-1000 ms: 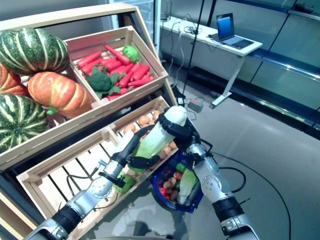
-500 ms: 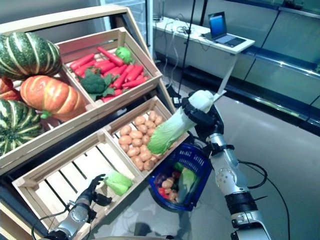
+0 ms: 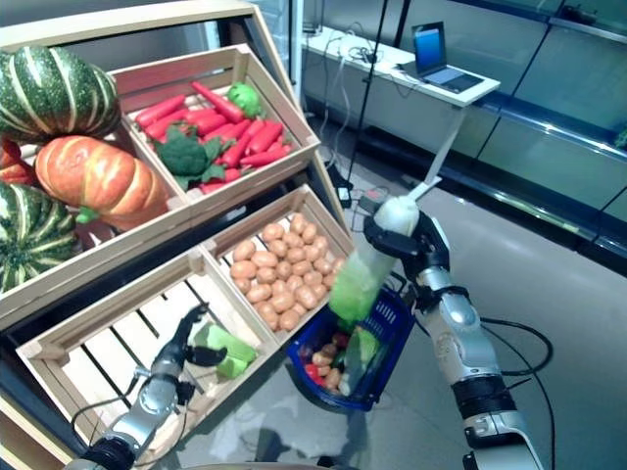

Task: Put vegetables into the basket

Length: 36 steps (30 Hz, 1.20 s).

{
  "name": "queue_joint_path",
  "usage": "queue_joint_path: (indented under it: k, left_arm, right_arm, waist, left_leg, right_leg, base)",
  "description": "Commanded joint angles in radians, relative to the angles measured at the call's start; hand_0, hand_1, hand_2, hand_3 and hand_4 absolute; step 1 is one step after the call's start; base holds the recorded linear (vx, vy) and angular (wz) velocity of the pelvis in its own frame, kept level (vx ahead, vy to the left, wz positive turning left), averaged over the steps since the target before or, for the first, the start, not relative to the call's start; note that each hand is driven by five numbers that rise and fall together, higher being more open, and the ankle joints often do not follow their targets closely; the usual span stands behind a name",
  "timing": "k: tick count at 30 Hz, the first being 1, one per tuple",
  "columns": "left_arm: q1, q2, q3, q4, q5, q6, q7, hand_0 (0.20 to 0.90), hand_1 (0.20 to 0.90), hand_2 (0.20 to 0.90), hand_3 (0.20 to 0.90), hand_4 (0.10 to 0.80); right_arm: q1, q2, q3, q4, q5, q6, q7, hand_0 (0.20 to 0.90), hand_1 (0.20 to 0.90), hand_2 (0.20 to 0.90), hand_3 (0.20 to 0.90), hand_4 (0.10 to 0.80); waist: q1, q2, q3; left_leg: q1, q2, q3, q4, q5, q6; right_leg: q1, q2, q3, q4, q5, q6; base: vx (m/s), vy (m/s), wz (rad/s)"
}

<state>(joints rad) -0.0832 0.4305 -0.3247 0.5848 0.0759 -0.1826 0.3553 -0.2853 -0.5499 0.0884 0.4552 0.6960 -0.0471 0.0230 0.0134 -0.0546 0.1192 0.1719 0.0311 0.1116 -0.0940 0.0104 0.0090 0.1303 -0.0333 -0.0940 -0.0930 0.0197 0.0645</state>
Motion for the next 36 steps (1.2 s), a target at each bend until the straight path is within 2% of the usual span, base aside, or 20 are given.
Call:
queue_joint_path:
  k: [1,4,7,11,18,23,28,29,30,32,36]
  left_arm:
    - [-0.159,0.072,0.012,-0.055,0.031,-0.100,0.045,0.900,0.900,0.900,0.900,0.800]
    - [-0.195,0.122,-0.004,-0.109,0.017,-0.104,0.045,0.900,0.900,0.900,0.900,0.800]
    - [-0.277,0.162,-0.027,-0.124,-0.017,-0.106,0.073,0.900,0.900,0.900,0.900,0.800]
    - [-0.343,0.183,-0.044,-0.126,-0.037,-0.126,0.119,0.900,0.900,0.900,0.900,0.800]
    - [-0.388,0.207,-0.047,-0.198,-0.046,-0.182,0.173,0.900,0.900,0.900,0.900,0.800]
    - [-0.405,0.230,-0.052,-0.273,0.015,-0.186,0.234,0.900,0.900,0.900,0.900,0.800]
    - [-0.407,0.249,-0.039,-0.314,0.054,-0.183,0.278,0.900,0.900,0.900,0.900,0.800]
    - [-0.413,0.256,-0.038,-0.322,0.046,-0.179,0.281,0.900,0.900,0.900,0.900,0.800]
    - [-0.414,0.257,-0.037,-0.322,0.047,-0.179,0.284,0.900,0.900,0.900,0.900,0.800]
    - [-0.402,0.273,-0.025,-0.357,0.037,-0.178,0.296,0.900,0.900,0.900,0.900,0.800]
    - [-0.354,0.281,0.007,-0.389,0.043,-0.196,0.318,0.900,0.900,0.900,0.900,0.800]
  right_arm:
    - [-0.127,-0.108,-0.079,0.058,0.019,-0.068,-0.051,0.300,0.300,0.300,0.300,0.400]
    - [-0.177,-0.125,-0.061,0.136,0.067,-0.089,-0.102,0.300,0.300,0.300,0.300,0.400]
    - [-0.268,-0.144,-0.046,0.229,0.082,-0.132,-0.158,0.300,0.300,0.300,0.300,0.400]
    - [-0.366,-0.175,-0.041,0.311,0.087,-0.151,-0.189,0.300,0.300,0.300,0.300,0.400]
    - [-0.514,-0.205,-0.036,0.405,0.170,-0.203,-0.240,0.300,0.300,0.300,0.300,0.400]
    - [-0.580,-0.197,-0.040,0.441,0.243,-0.221,-0.275,0.300,0.300,0.300,0.300,0.400]
    - [-0.616,-0.188,-0.050,0.437,0.263,-0.242,-0.247,0.300,0.300,0.300,0.300,0.400]
    - [-0.626,-0.192,-0.050,0.438,0.262,-0.246,-0.245,0.300,0.300,0.300,0.300,0.400]
    - [-0.628,-0.193,-0.049,0.438,0.261,-0.245,-0.247,0.300,0.300,0.300,0.300,0.400]
    - [-0.633,-0.207,-0.057,0.436,0.260,-0.245,-0.258,0.300,0.300,0.300,0.300,0.400]
    - [-0.639,-0.210,-0.070,0.427,0.256,-0.244,-0.265,0.300,0.300,0.300,0.300,0.400]
  waist:
    - [-0.001,0.005,0.011]
    - [0.012,0.016,0.044]
    - [0.017,0.033,0.110]
    - [0.022,0.060,0.184]
    - [0.037,0.120,0.307]
    - [0.051,0.139,0.367]
    - [0.061,0.153,0.398]
    - [0.059,0.156,0.400]
    - [0.061,0.156,0.401]
    - [0.060,0.153,0.401]
    - [0.070,0.149,0.401]
  left_leg:
    - [0.008,-0.027,-0.039,0.007,-0.090,0.016]
    - [-0.024,-0.027,-0.053,0.010,-0.082,0.013]
    - [-0.094,-0.031,-0.073,0.046,-0.077,0.009]
    - [-0.171,-0.038,-0.097,0.092,-0.066,0.003]
    - [-0.337,-0.068,-0.131,0.220,-0.060,-0.015]
    - [-0.478,-0.097,-0.132,0.394,-0.101,-0.019]
    - [-0.605,-0.125,-0.115,0.563,-0.163,0.000]
    - [-0.672,-0.135,-0.107,0.646,-0.182,0.010]
    - [-0.674,-0.136,-0.105,0.655,-0.193,0.010]
    - [-0.778,-0.138,-0.069,0.807,-0.247,0.031]
    - [-0.880,-0.125,-0.046,0.974,-0.323,0.051]
  right_leg:
    - [0.051,0.007,-0.049,0.037,-0.081,-0.045]
    - [0.015,0.004,-0.057,0.056,-0.085,-0.050]
    - [-0.049,0.000,-0.071,0.094,-0.091,-0.054]
    - [-0.116,-0.008,-0.095,0.143,-0.099,-0.062]
    - [-0.258,-0.033,-0.149,0.270,-0.130,-0.083]
    - [-0.394,-0.064,-0.177,0.454,-0.181,-0.095]
    - [-0.535,-0.105,-0.183,0.660,-0.244,-0.105]
    - [-0.602,-0.133,-0.189,0.754,-0.264,-0.114]
    - [-0.605,-0.135,-0.183,0.766,-0.272,-0.110]
    - [-0.711,-0.178,-0.181,0.928,-0.318,-0.123]
    - [-0.814,-0.197,-0.161,1.080,-0.372,-0.129]
  base:
    - [0.062,-0.061,-0.01]
    - [-0.002,-0.055,0.02]
    - [-0.154,-0.052,0.13]
    - [-0.124,-0.025,0.08]
    - [-0.107,-0.016,0.21]
    - [-0.100,-0.013,0.13]
    - [-0.073,0.058,0.04]
    - [-0.045,0.075,0.10]
    - [-0.085,0.081,0.13]
    - [0.000,0.055,0.13]
    - [0.036,0.012,0.03]
